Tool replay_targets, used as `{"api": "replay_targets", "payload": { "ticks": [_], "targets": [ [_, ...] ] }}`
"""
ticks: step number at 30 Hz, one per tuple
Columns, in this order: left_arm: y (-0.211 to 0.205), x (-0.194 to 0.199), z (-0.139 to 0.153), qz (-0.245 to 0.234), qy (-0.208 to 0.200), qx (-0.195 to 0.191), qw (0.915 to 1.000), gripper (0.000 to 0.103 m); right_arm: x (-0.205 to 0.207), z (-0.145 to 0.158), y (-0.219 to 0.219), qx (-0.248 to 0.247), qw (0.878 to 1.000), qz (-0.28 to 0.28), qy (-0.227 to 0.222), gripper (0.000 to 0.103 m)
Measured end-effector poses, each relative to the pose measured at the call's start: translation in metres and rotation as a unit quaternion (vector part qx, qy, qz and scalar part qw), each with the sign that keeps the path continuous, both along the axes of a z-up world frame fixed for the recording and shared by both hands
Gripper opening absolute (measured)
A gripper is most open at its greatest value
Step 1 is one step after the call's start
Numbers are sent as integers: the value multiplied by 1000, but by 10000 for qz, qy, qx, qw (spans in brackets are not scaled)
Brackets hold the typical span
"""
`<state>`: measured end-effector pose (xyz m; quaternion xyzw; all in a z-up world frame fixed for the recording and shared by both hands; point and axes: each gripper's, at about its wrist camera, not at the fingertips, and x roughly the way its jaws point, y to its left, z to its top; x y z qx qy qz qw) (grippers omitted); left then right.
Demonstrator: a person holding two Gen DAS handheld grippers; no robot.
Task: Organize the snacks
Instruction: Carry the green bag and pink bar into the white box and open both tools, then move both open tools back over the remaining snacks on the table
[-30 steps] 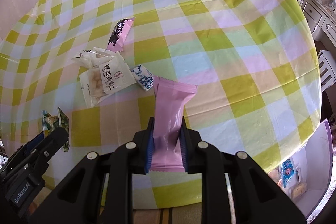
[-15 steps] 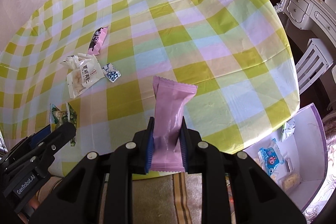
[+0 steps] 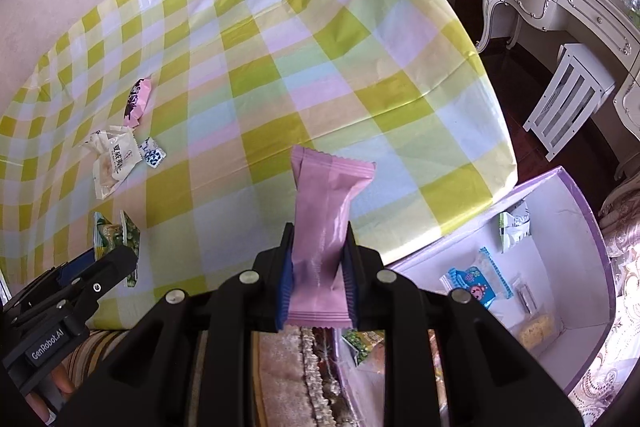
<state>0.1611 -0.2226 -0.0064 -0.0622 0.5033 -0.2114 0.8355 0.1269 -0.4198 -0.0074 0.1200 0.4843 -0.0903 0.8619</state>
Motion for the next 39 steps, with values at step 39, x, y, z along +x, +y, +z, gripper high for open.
{"api": "replay_targets", "payload": {
  "ticks": [39],
  "targets": [
    [-172, -49, -19, -2163, 506, 164, 9749, 63, -65, -29, -129, -738, 9859, -1495, 149, 60]
  ]
}}
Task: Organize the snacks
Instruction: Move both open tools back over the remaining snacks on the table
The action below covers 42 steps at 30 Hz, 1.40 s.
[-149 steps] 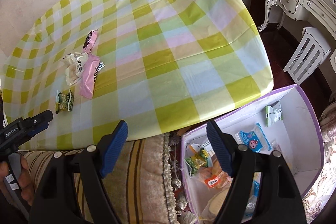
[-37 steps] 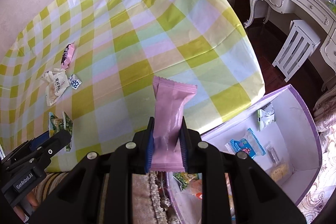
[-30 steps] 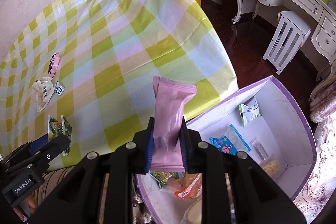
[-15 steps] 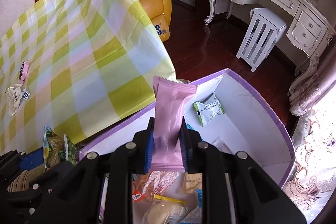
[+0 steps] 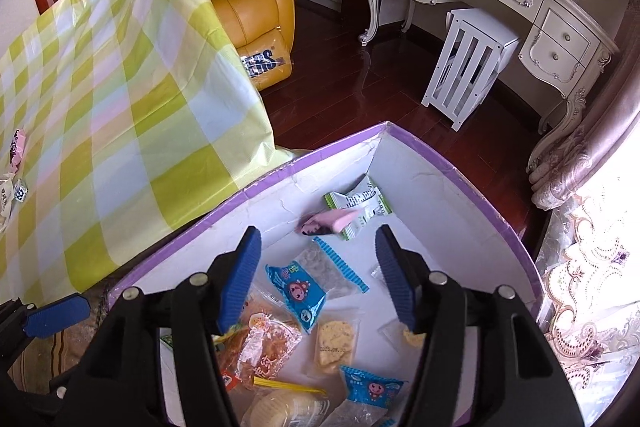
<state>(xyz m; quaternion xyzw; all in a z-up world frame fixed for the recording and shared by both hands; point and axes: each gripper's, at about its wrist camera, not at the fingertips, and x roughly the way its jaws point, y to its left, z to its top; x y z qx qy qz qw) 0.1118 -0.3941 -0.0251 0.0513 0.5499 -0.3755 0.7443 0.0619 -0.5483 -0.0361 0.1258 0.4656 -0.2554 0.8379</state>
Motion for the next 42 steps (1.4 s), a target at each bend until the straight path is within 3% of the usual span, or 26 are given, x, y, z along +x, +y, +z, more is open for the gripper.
{"api": "replay_targets", "payload": {
  "ticks": [13, 27, 34, 42],
  "targets": [
    [18, 10, 7, 333, -76, -176, 9993, 63, 10, 7, 17, 78, 9997, 228, -83, 72],
    [82, 56, 22, 1329, -346, -274, 9901, 63, 36, 14, 55, 151, 9975, 681, -126, 75],
    [132, 93, 34, 2001, -574, -247, 9778, 63, 56, 19, 82, 202, 9944, 1017, -182, 76],
    [208, 145, 57, 2755, -1113, -38, 9548, 75, 82, 28, 109, 249, 9902, 1343, -298, 76]
  ]
}}
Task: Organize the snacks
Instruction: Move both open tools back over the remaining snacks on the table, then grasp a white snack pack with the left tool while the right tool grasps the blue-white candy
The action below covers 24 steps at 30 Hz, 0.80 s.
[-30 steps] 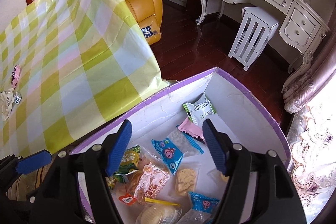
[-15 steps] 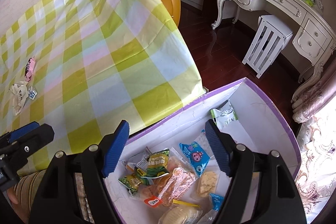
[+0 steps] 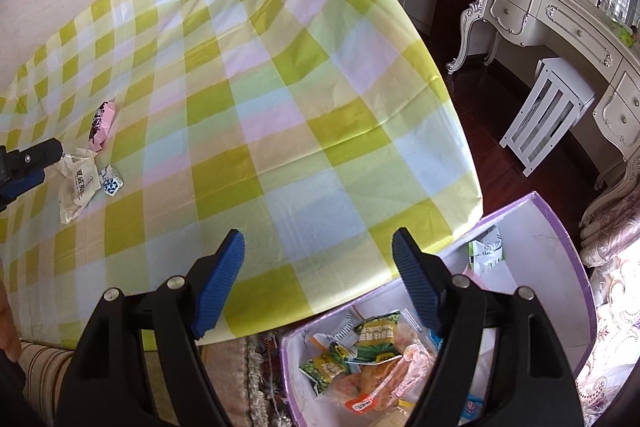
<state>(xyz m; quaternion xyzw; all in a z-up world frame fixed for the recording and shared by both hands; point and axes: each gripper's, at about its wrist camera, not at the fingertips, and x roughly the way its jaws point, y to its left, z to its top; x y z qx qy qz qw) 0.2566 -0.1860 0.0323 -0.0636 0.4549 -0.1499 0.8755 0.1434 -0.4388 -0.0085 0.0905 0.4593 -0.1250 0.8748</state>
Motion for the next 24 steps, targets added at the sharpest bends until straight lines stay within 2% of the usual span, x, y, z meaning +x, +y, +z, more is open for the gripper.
{"api": "replay_targets", "payload": {
  "ticks": [5, 9, 18, 20, 24],
  "targets": [
    [31, 34, -5, 147, -107, 315, 9993, 81, 18, 5, 19, 41, 9997, 212, -59, 76],
    [45, 54, -25, 117, 58, 493, 9987, 81, 34, 8, 37, 57, 9991, 421, -96, 76],
    [46, 65, -53, -257, 242, 683, 9970, 79, 73, -3, 96, -117, 9917, 1283, 49, 76],
    [46, 67, -58, -354, 285, 699, 9965, 67, 80, -8, 111, -196, 9885, 1496, 78, 76],
    [48, 69, -63, -437, 324, 693, 9961, 57, 92, -16, 133, -279, 9830, 1807, 157, 76]
  ]
}}
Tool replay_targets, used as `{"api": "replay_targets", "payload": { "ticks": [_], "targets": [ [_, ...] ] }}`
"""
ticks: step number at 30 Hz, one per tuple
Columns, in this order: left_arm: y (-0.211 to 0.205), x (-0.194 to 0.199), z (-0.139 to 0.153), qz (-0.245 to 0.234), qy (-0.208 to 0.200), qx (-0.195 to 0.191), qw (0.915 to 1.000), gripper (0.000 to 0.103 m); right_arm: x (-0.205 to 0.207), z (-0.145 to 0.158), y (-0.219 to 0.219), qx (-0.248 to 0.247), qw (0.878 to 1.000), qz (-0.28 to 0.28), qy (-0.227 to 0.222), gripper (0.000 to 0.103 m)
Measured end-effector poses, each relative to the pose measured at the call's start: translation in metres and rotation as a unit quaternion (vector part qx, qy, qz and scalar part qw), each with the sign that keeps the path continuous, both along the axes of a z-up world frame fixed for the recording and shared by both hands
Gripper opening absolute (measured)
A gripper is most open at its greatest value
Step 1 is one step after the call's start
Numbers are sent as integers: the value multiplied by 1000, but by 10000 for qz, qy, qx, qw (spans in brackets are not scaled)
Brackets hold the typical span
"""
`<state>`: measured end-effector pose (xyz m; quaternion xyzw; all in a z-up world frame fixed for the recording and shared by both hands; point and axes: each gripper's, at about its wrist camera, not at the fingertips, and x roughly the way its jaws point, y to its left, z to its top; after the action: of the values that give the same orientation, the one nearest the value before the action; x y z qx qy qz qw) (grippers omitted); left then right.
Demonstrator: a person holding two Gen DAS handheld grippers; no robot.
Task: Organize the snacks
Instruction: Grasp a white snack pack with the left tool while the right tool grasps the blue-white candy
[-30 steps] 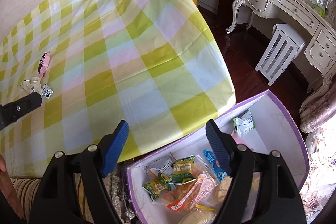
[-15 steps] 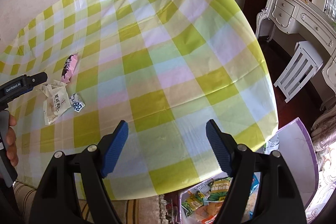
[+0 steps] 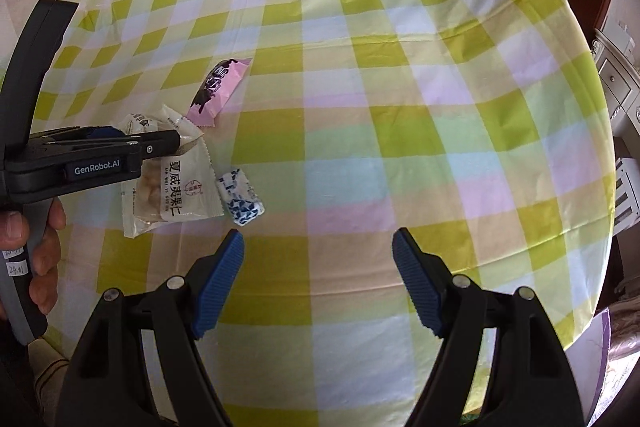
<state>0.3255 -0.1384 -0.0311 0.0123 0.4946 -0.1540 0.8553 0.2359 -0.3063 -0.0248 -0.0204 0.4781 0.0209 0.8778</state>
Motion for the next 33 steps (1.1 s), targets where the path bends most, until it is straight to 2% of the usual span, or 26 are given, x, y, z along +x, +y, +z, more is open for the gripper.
{"api": "replay_targets", "payload": {
  "ticks": [4, 7, 9, 13, 15, 18, 20, 26, 30, 33],
  "targets": [
    [4, -1, 0, 16, -48, 19, 10000, 46, 9, -6, 11, -27, 9999, 149, 77, 76],
    [12, 0, 0, 149, -44, -69, 9999, 31, 13, -8, 17, -10, 9997, 242, 98, 76],
    [17, 1, 0, 170, -13, -230, 9996, 30, 17, -10, 20, 18, 9995, 308, 118, 72],
    [27, 2, 0, 211, 48, -546, 9983, 32, 25, -17, 22, 102, 9992, 318, 226, 61],
    [29, 1, 0, 196, 70, -663, 9976, 36, 28, -20, 22, 128, 9992, 308, 228, 59],
    [30, 0, 0, 184, 64, -814, 9965, 48, 32, -21, 24, 146, 9992, 310, 205, 59],
    [32, -1, 2, 200, 14, -916, 9956, 60, 35, -21, 24, 168, 9991, 324, 200, 58],
    [47, 6, 1, 517, 221, -1831, 9815, 60, 41, -19, 29, 140, 9991, 373, 140, 46],
    [50, 11, -5, 806, 372, -2098, 9737, 60, 42, -18, 32, 129, 9989, 429, 115, 39],
    [50, 14, -5, 985, 377, -2131, 9713, 58, 42, -18, 34, 144, 9987, 473, 82, 34]
  ]
}}
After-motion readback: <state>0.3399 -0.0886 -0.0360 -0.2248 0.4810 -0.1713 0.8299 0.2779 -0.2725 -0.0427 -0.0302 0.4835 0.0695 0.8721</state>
